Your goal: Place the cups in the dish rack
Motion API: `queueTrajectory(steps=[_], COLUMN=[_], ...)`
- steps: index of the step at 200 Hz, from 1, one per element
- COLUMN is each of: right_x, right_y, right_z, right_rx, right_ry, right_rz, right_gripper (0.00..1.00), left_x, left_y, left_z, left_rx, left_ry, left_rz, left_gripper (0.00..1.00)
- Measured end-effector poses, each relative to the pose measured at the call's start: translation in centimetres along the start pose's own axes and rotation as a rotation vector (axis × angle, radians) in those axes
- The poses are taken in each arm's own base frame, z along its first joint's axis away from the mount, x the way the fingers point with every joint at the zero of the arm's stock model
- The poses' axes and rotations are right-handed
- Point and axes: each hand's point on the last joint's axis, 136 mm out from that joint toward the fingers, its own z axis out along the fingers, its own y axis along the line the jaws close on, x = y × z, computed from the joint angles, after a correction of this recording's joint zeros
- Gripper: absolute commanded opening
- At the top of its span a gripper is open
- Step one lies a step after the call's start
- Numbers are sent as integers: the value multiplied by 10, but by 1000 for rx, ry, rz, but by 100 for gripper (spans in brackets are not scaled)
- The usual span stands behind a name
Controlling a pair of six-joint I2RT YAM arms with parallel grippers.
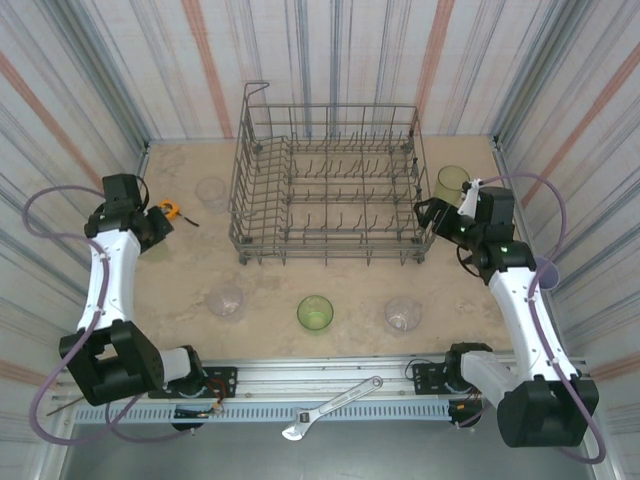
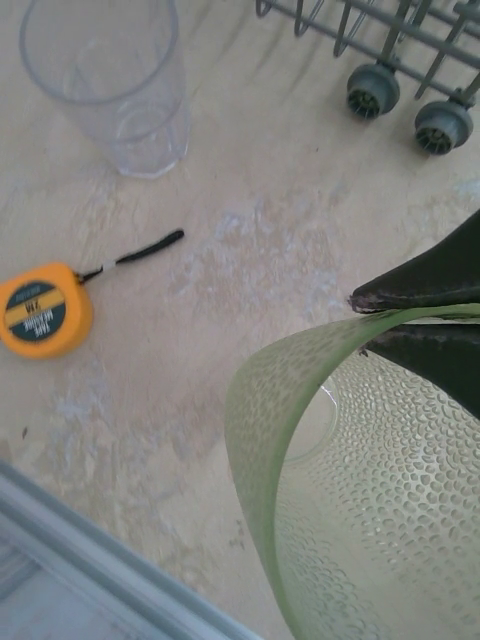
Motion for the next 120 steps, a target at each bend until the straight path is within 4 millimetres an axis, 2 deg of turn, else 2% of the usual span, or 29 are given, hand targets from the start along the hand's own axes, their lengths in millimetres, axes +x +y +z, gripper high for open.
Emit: queueTrajectory(steps=[40,75,120], right_x=[-4,-11,-1], right_y=[33,57,76], right_z=[5,11,21], right_rx=[-37,-52,-63], right_ry=[11,11,44], right_rz=[-55,-96,-137], right_gripper=[99,99,99], left_x=[-13,-26,-42], left_y=[-15,-39,-60], left_z=[2,4,-7], left_rx=[61,171,282], left_ry=[-8,12,-46], left_rz=[32,31,10], left_gripper=[0,0,0])
